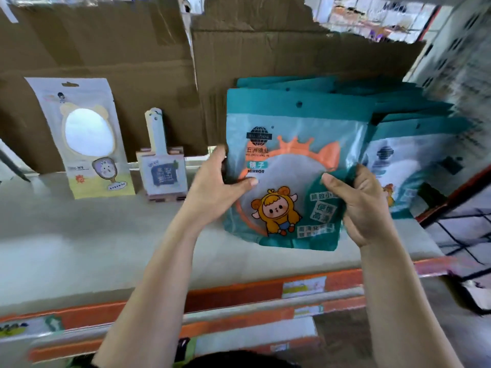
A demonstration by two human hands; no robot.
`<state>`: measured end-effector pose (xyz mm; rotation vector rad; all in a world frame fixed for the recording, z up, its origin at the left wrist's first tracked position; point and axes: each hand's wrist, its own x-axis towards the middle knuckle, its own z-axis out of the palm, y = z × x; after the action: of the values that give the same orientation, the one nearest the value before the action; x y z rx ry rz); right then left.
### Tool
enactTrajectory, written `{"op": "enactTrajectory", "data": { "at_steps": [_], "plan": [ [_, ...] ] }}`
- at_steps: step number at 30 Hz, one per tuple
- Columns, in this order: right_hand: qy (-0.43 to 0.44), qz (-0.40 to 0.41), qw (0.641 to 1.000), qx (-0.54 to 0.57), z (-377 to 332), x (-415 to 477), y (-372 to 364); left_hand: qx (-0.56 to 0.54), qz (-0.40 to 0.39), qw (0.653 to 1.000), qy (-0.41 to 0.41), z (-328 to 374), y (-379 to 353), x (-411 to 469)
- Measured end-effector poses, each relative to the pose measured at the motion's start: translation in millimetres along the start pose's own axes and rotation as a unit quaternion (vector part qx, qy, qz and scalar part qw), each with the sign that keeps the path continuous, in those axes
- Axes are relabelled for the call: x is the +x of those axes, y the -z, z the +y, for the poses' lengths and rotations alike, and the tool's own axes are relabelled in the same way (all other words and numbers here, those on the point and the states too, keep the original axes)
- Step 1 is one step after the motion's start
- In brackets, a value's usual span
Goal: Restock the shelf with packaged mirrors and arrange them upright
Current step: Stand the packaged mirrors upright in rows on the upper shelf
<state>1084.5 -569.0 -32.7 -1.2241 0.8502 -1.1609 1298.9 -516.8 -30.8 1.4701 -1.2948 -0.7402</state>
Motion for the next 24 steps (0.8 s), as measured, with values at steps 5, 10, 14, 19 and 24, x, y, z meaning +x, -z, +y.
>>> {"op": "enactTrajectory", "data": {
  "at_steps": [5, 10, 14, 19, 24],
  "plan": [
    [0.003, 0.027, 0.996, -0.080, -9.5, 17.3, 96.1, 0.080, 0.074, 0.994, 0.008, 15.3, -96.8, 4.6],
    [0.004, 0.082, 0.985, -0.150, -4.9, 35.8, 182.0, 0.145, 0.075, 0.987, -0.008, 31.0, -187.4, 10.7],
    [-0.016, 0.129, 0.977, -0.167, -9.4, 50.1, 225.8, 0.177, 0.081, 0.981, -0.007, 38.6, -242.5, 16.3],
    [0.016, 0.175, 0.940, -0.293, -15.3, 71.1, 261.2, 0.305, 0.136, 0.942, -0.019, 59.3, -284.7, 27.9],
    [0.050, 0.209, 0.927, -0.309, -12.9, 82.7, 262.4, 0.294, 0.199, 0.934, -0.035, 66.6, -299.1, 34.8]
  ]
}}
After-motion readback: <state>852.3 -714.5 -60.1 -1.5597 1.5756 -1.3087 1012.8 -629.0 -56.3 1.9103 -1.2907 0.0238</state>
